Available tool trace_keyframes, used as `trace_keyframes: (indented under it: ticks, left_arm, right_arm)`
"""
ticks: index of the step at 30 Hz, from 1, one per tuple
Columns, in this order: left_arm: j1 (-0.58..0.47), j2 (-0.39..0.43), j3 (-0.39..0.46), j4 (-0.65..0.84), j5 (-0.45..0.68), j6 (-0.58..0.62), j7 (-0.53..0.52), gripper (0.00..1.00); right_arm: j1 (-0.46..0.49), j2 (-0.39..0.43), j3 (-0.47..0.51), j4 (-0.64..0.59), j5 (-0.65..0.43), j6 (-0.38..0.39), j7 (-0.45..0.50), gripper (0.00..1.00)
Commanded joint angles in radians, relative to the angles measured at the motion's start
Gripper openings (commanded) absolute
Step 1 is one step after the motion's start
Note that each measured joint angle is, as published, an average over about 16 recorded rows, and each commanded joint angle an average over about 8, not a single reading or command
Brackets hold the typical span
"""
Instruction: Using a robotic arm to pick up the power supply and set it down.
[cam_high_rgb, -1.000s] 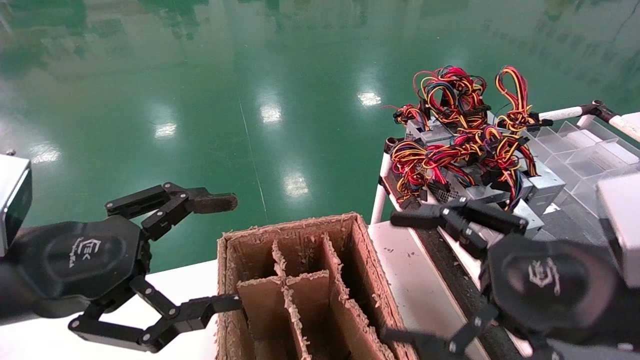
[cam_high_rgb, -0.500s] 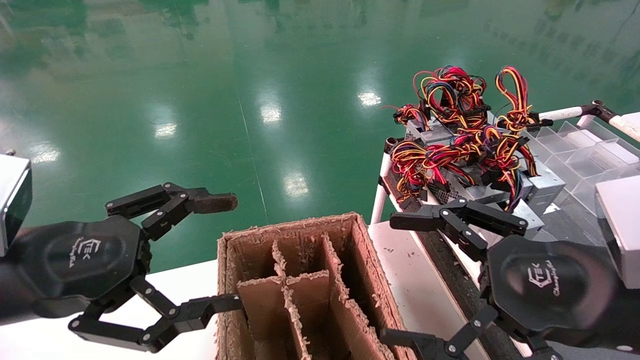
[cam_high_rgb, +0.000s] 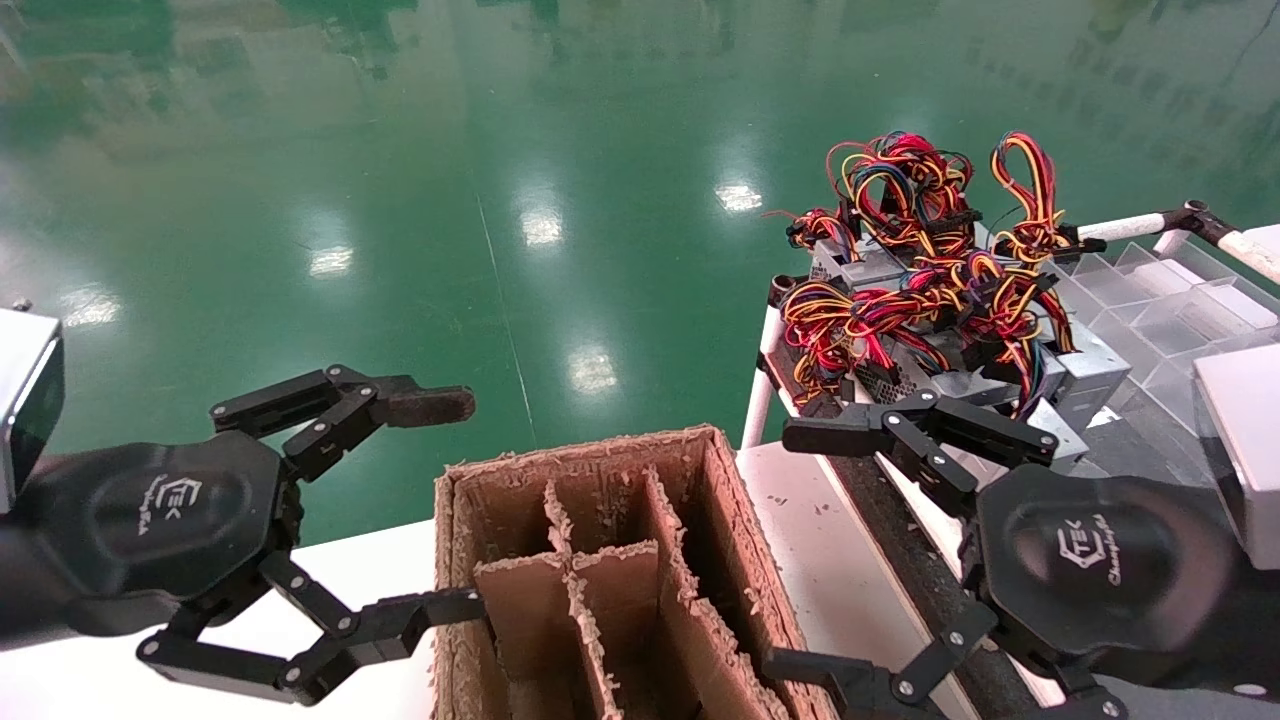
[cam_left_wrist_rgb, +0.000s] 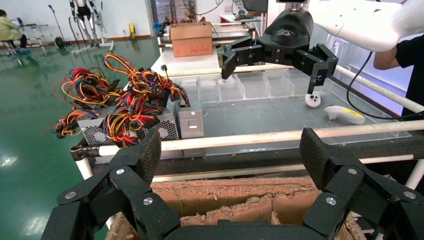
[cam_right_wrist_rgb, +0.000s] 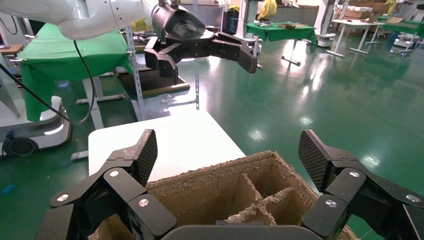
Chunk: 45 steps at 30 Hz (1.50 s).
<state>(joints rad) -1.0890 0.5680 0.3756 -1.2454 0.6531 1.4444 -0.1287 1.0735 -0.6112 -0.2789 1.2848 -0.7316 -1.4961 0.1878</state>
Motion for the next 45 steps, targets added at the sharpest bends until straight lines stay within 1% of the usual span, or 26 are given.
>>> trace_keyframes:
  ticks: [1,45]
  left_arm:
    - [0.0,0.0,0.0,0.0,0.0,0.0,0.0,1.0]
    - [0.0,0.0,0.0,0.0,0.0,0.0,0.0,1.0]
  right_arm:
    - [0.0,0.0,0.0,-0.001,0.0,0.0,0.0,1.0]
    - [0.001,0.0,-0.001,-0.003,0.002,0.002,-0.001,1.0]
